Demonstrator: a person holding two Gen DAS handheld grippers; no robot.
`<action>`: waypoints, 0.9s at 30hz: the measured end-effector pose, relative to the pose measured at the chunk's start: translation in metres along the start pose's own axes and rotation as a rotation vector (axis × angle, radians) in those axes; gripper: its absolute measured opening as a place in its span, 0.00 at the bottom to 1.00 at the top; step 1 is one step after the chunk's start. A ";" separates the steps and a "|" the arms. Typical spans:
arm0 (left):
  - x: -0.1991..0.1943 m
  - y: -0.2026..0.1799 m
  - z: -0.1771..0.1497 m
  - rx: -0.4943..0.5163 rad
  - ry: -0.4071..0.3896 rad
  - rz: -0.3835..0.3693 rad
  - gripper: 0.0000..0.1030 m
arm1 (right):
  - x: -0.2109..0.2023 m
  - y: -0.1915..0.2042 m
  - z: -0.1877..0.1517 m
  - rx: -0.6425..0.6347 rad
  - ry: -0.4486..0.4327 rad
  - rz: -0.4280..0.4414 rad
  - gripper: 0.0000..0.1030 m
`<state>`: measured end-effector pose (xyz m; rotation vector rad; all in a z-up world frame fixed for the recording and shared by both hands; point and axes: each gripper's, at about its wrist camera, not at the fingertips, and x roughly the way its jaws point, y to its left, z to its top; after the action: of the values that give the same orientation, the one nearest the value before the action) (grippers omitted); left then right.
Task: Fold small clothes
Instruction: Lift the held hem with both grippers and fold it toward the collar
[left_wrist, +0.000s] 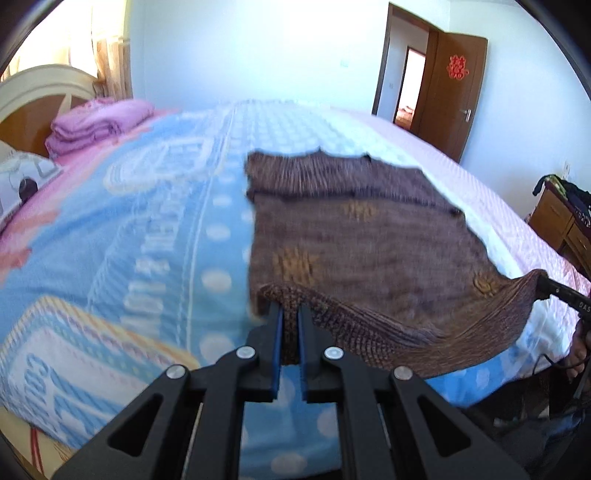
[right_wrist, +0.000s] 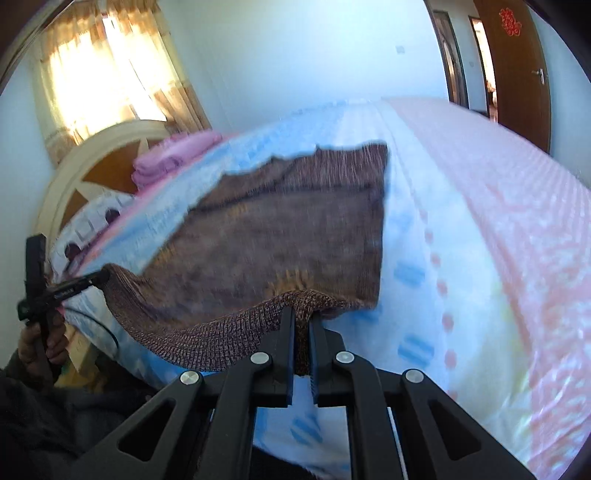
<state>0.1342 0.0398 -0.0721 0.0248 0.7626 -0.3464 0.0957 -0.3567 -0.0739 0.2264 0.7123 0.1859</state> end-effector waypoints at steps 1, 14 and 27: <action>-0.002 0.001 0.007 -0.004 -0.016 0.000 0.08 | -0.005 0.001 0.008 -0.007 -0.025 -0.001 0.06; -0.002 0.008 0.079 -0.041 -0.166 0.034 0.04 | -0.002 0.001 0.084 -0.037 -0.170 0.012 0.06; 0.035 -0.004 0.030 0.066 0.126 0.000 0.52 | 0.026 -0.016 0.094 -0.005 -0.140 0.014 0.06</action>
<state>0.1760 0.0210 -0.0738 0.1098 0.8759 -0.3722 0.1787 -0.3789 -0.0247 0.2378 0.5712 0.1832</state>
